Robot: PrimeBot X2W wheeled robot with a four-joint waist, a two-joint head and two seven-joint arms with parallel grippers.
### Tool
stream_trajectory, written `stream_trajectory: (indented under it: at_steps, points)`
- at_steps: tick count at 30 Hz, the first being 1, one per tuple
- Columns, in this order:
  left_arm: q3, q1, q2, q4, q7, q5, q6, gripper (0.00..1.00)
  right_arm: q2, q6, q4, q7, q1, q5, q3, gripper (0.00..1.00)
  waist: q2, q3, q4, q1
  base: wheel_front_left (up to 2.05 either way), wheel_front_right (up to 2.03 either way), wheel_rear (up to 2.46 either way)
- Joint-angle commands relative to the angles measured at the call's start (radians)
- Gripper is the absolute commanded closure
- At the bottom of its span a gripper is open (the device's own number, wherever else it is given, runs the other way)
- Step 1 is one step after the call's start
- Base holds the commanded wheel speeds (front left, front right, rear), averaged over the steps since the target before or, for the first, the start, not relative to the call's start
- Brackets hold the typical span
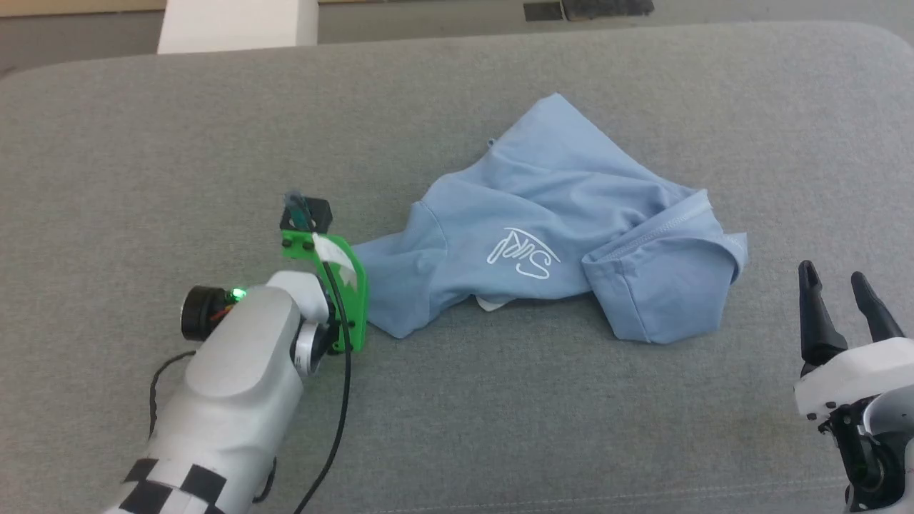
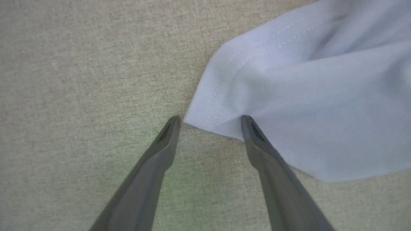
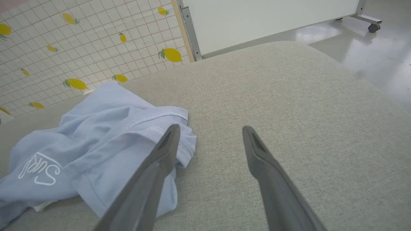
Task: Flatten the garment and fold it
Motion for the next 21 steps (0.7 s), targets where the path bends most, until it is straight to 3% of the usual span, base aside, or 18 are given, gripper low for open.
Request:
stream_trajectory:
  at_steps: [1,3,4,5,6,13,17,21]
  points:
    - [-0.005,0.000,-0.002,0.021,0.009,-0.005,-0.004,0.00,0.001,-0.001,0.002,-0.007,-0.017,0.009,0.001,0.00,0.0000,0.022,-0.015,0.0000,0.00,0.00,0.00]
    - [-0.012,0.007,-0.011,0.038,0.008,-0.011,-0.020,0.00,0.001,-0.001,0.004,-0.006,-0.018,0.005,0.001,0.00,0.0000,0.025,-0.012,0.0000,0.00,0.00,0.00]
    - [-0.013,0.010,-0.016,0.042,0.002,-0.016,-0.026,0.18,0.001,-0.001,0.005,-0.006,-0.020,0.003,0.001,0.00,0.0000,0.026,-0.009,0.0000,0.00,0.00,0.00]
    - [-0.015,0.011,-0.019,0.044,-0.012,-0.017,-0.035,0.87,0.001,-0.001,0.006,-0.005,-0.022,0.001,0.003,0.00,0.0000,0.026,-0.006,0.0000,0.00,0.00,0.00]
    - [-0.012,0.013,-0.024,0.046,-0.023,-0.023,-0.040,1.00,0.001,-0.001,0.006,-0.004,-0.024,-0.001,0.005,0.00,0.0000,0.027,-0.002,0.0000,0.00,0.00,0.00]
    - [0.115,-0.006,-0.040,-0.001,-0.214,-0.118,-0.032,1.00,0.001,-0.001,0.005,0.006,-0.031,-0.019,0.019,0.00,0.0000,0.003,0.049,0.0000,0.00,0.00,0.00]
    - [0.228,-0.007,-0.006,-0.053,-0.333,-0.178,-0.003,1.00,0.001,-0.001,0.002,0.020,-0.033,-0.034,0.029,0.00,0.0000,-0.017,0.080,0.0000,0.00,0.00,0.00]
    - [0.318,0.062,0.044,-0.089,-0.384,-0.226,0.043,1.00,0.001,-0.001,0.001,0.034,-0.033,-0.043,0.041,0.00,0.0000,-0.032,0.105,0.0000,0.00,0.00,0.00]
